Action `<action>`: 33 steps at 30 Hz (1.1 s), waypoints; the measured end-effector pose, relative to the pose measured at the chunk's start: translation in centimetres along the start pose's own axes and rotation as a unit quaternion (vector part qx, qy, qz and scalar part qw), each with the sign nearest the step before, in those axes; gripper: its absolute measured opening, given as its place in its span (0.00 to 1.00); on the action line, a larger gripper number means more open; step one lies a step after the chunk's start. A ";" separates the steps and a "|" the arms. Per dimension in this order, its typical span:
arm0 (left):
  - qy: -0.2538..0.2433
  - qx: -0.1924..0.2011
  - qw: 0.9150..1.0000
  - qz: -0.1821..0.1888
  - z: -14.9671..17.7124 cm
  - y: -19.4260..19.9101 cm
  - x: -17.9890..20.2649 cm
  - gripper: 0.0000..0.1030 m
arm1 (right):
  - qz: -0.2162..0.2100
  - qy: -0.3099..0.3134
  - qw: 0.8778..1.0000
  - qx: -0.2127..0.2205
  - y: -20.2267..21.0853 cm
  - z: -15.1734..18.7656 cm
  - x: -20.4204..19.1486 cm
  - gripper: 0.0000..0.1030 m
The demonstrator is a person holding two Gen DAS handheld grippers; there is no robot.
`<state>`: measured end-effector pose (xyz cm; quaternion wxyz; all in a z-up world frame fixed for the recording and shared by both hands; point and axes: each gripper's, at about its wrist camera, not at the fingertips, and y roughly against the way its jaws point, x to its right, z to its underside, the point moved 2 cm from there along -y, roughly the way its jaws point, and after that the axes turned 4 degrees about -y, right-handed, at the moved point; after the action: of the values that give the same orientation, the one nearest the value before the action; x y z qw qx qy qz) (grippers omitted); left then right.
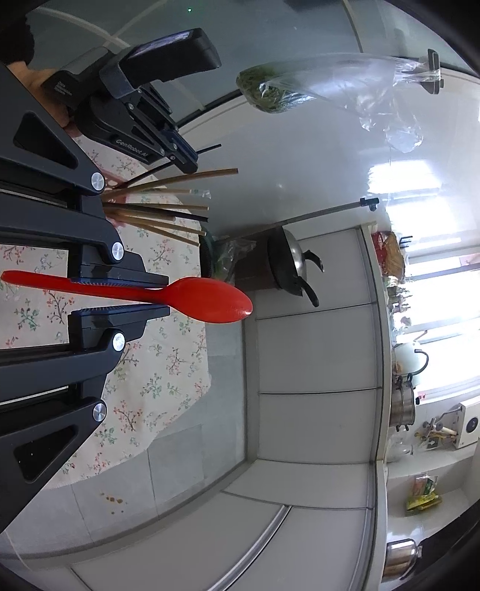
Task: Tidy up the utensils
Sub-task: 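Carry the chopstick and red spoon over the pink basket with both tools, then lower the wooden chopstick into the basket and open the left tool, then lower the red spoon into the pink basket and open the right tool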
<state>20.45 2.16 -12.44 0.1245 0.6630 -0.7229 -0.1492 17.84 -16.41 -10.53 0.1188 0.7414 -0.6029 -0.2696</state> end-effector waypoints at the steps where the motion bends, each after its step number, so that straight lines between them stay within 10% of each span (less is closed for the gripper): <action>1: -0.001 -0.005 1.000 0.002 0.0 -0.2 0.0 0.10 | 0.001 -0.001 1.000 0.002 0.0 -0.1 -0.1 0.08; 33: 0.087 -0.233 0.968 -0.025 1.5 4.6 -8.4 0.41 | -0.027 0.027 0.995 0.088 -3.9 -0.2 -12.4 0.08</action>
<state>16.39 10.93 -11.94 0.3340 0.6439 -0.6382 -0.2581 19.65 -3.61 -9.12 0.0616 0.7722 -0.6004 -0.1983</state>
